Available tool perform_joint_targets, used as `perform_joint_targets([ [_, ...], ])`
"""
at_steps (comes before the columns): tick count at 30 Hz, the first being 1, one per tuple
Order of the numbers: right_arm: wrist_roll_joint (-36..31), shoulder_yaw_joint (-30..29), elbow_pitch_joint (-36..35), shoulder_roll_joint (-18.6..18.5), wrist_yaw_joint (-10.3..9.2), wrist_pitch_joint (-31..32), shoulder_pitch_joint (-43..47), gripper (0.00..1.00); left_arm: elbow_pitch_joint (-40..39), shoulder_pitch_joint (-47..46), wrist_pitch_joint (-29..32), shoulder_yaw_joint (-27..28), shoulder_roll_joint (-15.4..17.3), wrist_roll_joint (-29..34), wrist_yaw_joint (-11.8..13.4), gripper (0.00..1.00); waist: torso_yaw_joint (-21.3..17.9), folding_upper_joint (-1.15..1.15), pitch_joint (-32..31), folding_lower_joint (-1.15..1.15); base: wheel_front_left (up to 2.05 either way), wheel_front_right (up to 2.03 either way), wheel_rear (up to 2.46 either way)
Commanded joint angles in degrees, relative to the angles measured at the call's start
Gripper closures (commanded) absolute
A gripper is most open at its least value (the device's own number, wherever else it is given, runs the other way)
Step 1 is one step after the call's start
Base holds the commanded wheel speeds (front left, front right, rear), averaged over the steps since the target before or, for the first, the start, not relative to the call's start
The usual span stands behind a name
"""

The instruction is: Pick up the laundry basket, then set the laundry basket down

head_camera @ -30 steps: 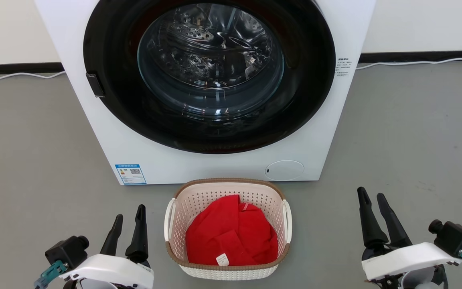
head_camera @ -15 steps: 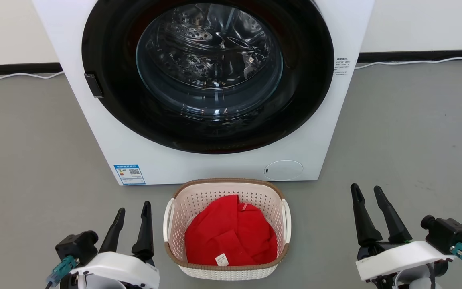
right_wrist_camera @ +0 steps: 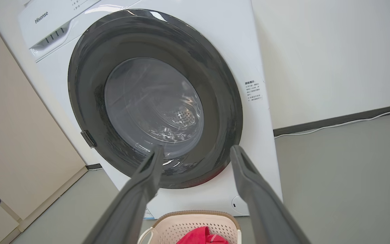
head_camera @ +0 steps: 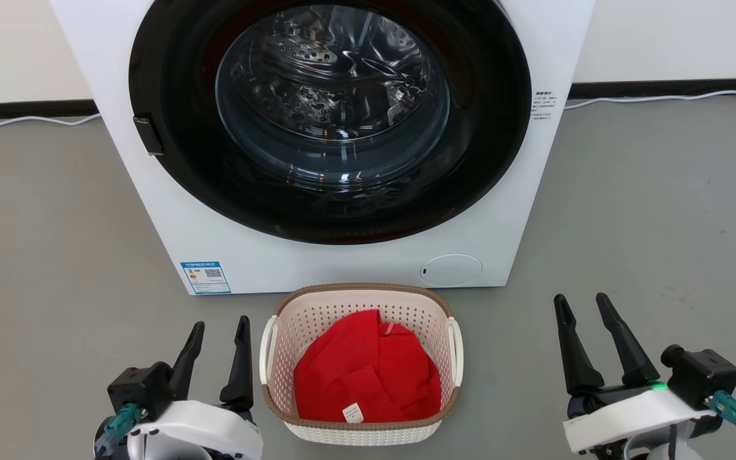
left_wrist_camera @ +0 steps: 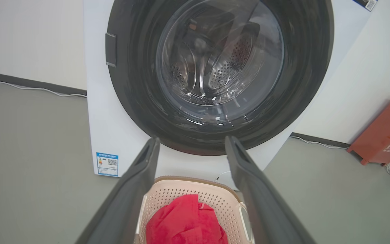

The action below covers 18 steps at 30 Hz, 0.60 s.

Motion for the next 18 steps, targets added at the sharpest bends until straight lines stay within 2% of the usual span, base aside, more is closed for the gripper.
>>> perform_joint_targets([
  [1,-1.5,1.2,-1.3,-0.4,0.42,-1.1,-2.4,0.00,-1.3,-3.2,-0.8,1.4,0.6,1.4,0.6,0.00,0.0,0.00,0.0,0.00,0.00,0.00,0.00],
  [18,-2.6,-0.4,-1.2,0.6,0.42,-1.1,-2.3,0.00,-0.9,-3.4,-0.8,1.9,0.6,1.4,0.6,0.00,-0.2,0.00,0.6,0.00,0.00,0.00,0.00],
])
